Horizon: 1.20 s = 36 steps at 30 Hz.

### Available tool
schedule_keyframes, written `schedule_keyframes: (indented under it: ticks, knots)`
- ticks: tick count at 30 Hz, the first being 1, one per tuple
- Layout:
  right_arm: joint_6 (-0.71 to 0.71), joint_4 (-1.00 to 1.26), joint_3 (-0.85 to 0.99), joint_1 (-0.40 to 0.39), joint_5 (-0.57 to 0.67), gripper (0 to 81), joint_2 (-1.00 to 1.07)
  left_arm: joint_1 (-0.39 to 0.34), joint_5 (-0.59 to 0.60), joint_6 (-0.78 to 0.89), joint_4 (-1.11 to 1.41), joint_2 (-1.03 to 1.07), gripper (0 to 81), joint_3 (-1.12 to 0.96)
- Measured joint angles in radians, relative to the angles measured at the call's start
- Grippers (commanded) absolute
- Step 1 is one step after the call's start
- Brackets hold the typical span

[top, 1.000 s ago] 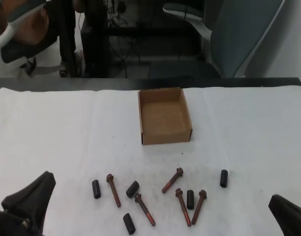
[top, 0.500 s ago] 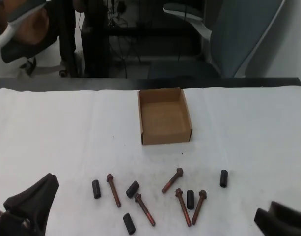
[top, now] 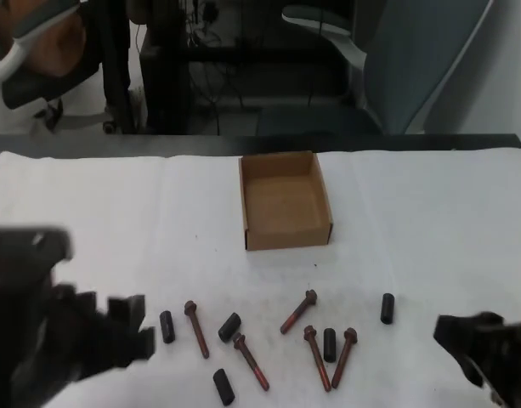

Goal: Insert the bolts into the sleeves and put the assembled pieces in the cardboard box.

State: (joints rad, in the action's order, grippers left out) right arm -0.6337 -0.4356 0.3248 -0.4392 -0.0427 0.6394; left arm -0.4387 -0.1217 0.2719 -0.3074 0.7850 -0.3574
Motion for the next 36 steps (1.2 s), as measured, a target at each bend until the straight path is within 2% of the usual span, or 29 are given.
schedule_keyframes:
  ticks: [6,11,17,26,28,29,32,35,36]
  knots:
    - [-0.033,0.002,0.18,0.0,-0.031,36.0,0.374,0.0,-0.005,0.096,-0.164,0.397,59.8,-0.249]
    - [-0.049,0.002,0.309,0.0,-0.04,36.0,0.612,0.0,-0.012,0.133,-0.232,0.616,59.8,-0.362]
    - [-0.131,0.057,0.356,-0.006,-0.04,36.0,0.765,0.0,-0.012,0.205,-0.29,0.781,59.8,-0.421]
    - [-0.153,0.136,0.356,-0.074,-0.065,36.0,0.818,0.0,-0.02,0.285,-0.263,0.881,59.8,-0.466]
    - [-0.153,0.136,0.356,-0.079,-0.066,36.0,0.824,0.0,-0.021,0.291,-0.26,0.893,54.2,-0.481]
    - [-0.153,0.136,0.356,-0.078,-0.066,36.0,0.829,0.0,-0.023,0.294,-0.257,0.898,47.9,-0.489]
    - [-0.153,0.136,0.356,-0.078,-0.068,36.0,0.856,0.0,-0.033,0.296,-0.247,0.914,27.2,-0.506]
    - [-0.153,0.144,0.356,-0.078,-0.061,36.0,0.886,0.0,-0.041,0.288,-0.226,0.923,0.1,-0.51]
    - [-0.153,0.155,0.356,-0.078,-0.057,36.0,0.896,0.0,-0.041,0.281,-0.225,0.923,1.5,-0.513]
